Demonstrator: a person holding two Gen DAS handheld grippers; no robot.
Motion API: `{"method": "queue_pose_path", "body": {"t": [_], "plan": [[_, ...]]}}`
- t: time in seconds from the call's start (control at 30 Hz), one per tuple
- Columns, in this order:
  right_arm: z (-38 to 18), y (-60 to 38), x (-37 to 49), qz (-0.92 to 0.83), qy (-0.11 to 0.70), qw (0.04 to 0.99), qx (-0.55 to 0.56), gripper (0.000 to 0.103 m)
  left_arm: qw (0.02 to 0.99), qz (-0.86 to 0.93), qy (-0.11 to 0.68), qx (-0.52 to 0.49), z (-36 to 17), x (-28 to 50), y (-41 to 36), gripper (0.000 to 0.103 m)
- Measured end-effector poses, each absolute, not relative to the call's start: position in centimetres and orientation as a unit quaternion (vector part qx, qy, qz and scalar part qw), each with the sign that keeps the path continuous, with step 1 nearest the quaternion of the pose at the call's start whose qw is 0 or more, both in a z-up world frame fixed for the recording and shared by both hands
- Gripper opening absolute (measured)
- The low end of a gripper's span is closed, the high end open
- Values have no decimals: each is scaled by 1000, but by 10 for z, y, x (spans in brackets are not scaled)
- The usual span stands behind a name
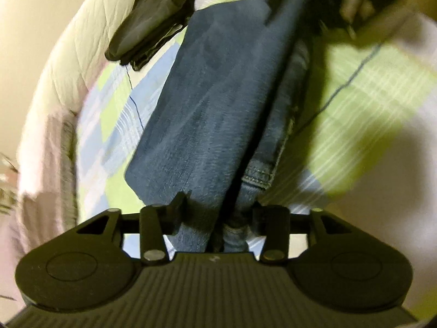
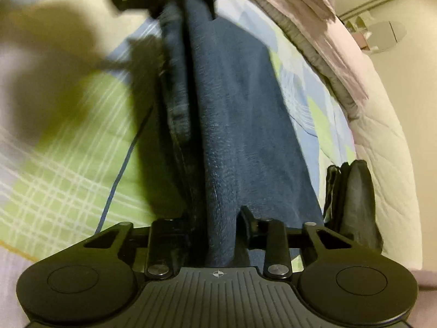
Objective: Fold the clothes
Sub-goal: 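Lift the folded jeans bundle with both tools, then hold the jeans hanging from both tools and carry them across the bed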
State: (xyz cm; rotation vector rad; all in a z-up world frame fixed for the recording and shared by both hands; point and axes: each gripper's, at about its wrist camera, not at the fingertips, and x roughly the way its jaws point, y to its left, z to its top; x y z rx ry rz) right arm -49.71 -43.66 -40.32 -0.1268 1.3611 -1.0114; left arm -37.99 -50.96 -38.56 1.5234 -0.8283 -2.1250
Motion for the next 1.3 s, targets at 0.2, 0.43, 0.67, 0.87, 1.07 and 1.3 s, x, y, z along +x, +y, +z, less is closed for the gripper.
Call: {"method": "queue_pose_path", "body": {"t": [0.2,0.43,0.67,0.87,1.07,1.3], "plan": [[-369,-445,-501,-442,591,673,-42,26,219,-742,-306,555,-399,-389,-505,48],[-327,-431,-497,-416,601,679,-64,24,209,-752,-283,558,-353,-383,-498,34],[-267,-386,-488,-386,614,684,-80,23,188,-759,-283,555,-288,-363,-448,33],[-228,-331,-472,-368,621,689,-62,22,180,-762,-263,564,-249,-349,-402,33],[-201,-283,-455,-369,623,688,-53,22,180,-769,-252,559,-228,-340,-367,33],[-180,-238,-462,-403,618,672,-55,22,171,-777,-279,539,-212,-359,-337,33]]}}
